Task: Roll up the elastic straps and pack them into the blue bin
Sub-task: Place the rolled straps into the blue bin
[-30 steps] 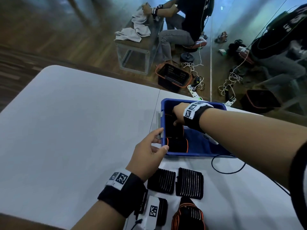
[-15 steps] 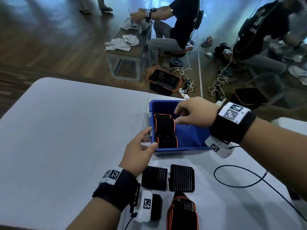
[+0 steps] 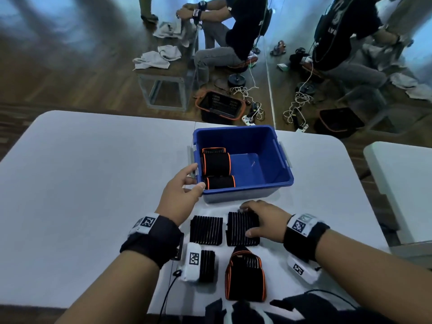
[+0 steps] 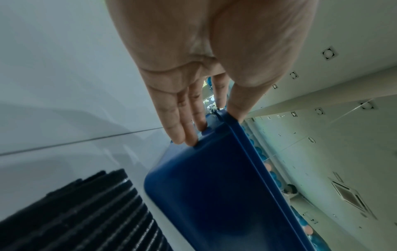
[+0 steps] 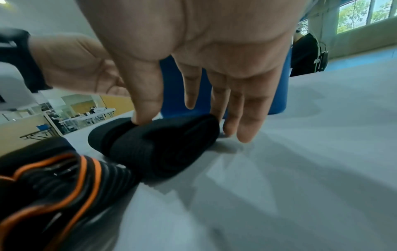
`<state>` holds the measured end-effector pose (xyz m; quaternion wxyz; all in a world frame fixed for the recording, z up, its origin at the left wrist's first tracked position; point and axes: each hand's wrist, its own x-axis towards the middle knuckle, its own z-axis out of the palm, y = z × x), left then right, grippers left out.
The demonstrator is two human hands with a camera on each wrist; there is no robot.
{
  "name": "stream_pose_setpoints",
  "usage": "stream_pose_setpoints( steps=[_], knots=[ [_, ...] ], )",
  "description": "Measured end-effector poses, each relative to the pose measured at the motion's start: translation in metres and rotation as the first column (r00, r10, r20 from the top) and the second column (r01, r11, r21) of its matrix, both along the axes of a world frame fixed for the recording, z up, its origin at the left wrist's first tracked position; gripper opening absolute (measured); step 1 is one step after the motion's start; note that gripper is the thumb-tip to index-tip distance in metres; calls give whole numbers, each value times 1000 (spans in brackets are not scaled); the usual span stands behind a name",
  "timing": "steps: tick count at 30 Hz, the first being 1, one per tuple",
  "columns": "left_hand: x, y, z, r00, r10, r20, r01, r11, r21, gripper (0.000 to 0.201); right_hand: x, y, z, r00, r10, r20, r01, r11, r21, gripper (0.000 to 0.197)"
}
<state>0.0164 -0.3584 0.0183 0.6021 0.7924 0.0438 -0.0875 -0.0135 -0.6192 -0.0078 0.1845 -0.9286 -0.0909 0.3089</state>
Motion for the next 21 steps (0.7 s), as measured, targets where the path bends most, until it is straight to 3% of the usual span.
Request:
stream_pose_setpoints(
  steps=[5, 11, 15, 21],
  knots=[
    [-1, -3, 7, 1000, -1, -8, 2, 1000, 20, 51, 6, 9, -11, 999, 38, 2, -38, 999, -39, 87],
    [-2, -3, 7, 1000, 2, -18, -1, 1000, 26, 51, 4, 15, -11, 996, 82, -35, -85, 992, -96, 51],
    [-1, -3, 7, 1000, -5, -18, 5, 999, 34, 52, 0, 17, -12, 996, 92, 2, -91, 991, -97, 41],
    [-1, -3, 6, 1000, -3, -17, 4, 1000, 30, 52, -9, 21, -11, 984, 168, 61, -159, 979, -131, 42]
  ],
)
